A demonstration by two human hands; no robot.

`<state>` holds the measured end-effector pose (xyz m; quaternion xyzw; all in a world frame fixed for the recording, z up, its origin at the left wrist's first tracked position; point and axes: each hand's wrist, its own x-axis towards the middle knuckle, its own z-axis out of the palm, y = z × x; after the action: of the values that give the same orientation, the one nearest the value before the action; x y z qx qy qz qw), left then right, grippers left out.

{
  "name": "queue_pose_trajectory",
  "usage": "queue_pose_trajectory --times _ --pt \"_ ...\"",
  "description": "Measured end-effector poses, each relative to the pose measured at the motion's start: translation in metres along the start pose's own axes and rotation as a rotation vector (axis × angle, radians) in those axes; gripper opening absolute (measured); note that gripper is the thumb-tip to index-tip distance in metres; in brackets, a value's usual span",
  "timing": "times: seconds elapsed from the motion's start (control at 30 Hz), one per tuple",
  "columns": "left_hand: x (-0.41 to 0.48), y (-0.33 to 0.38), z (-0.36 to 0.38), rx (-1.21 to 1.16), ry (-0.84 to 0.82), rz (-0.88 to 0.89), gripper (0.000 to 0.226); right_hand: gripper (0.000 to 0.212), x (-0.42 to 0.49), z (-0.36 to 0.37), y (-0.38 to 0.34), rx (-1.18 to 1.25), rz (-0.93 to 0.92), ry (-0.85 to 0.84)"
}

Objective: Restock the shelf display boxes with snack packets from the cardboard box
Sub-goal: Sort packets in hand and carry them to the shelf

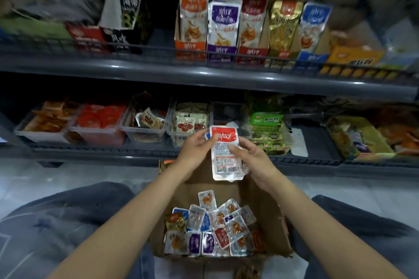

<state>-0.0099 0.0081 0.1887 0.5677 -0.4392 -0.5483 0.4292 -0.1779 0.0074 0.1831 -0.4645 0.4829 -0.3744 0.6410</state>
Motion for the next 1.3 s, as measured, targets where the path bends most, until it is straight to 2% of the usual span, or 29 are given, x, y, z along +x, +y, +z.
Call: queue_pose_trajectory --times 0.1,0.23,0.3,0.4,0.5,0.6,0.67,0.77,0.93,1.03,1.13,1.3 --pt "-0.01 0.025 -0.001 -0.018 0.04 0.086 0.05 0.026 -0.001 0.009 -0.023 -0.012 -0.108 0.107" --pt "-0.022 0.049 -0.001 0.147 -0.03 0.272 0.04 0.038 0.0 0.02 -0.049 -0.064 -0.186 0.149" --pt "-0.025 0.06 -0.002 0.173 -0.07 0.245 0.042 0.039 -0.001 0.028 -0.061 -0.085 -0.207 0.112" --pt "-0.027 0.078 -0.004 0.079 -0.132 0.17 0.048 0.035 -0.003 0.043 -0.074 -0.087 -0.198 0.016" --pt "-0.027 0.092 -0.01 -0.057 -0.164 0.065 0.04 0.044 -0.005 0.052 -0.082 -0.095 -0.172 -0.076" --pt "-0.024 0.094 -0.019 -0.145 -0.18 -0.055 0.036 0.036 -0.007 0.05 -0.093 -0.204 -0.193 -0.036" --pt "-0.025 0.096 -0.024 -0.22 -0.193 -0.091 0.03 0.026 -0.005 0.045 -0.1 -0.301 -0.304 0.023" --pt "-0.028 0.104 -0.026 -0.251 -0.232 -0.06 0.024 0.047 -0.003 0.035 -0.112 -0.449 -0.439 0.085" --pt "-0.023 0.121 -0.023 -0.176 -0.243 0.015 0.024 0.068 -0.003 0.023 -0.14 -0.261 -0.365 -0.03" --pt "-0.02 0.131 -0.019 -0.154 -0.287 0.052 0.034 0.073 0.0 0.013 -0.154 -0.243 -0.343 0.02" --pt "-0.013 0.139 -0.016 -0.158 -0.313 0.061 0.036 0.073 0.003 0.004 -0.164 -0.147 -0.288 0.053" --pt "0.001 0.154 -0.006 -0.132 -0.354 0.105 0.046 0.059 0.009 -0.011 -0.176 0.104 -0.184 -0.04"
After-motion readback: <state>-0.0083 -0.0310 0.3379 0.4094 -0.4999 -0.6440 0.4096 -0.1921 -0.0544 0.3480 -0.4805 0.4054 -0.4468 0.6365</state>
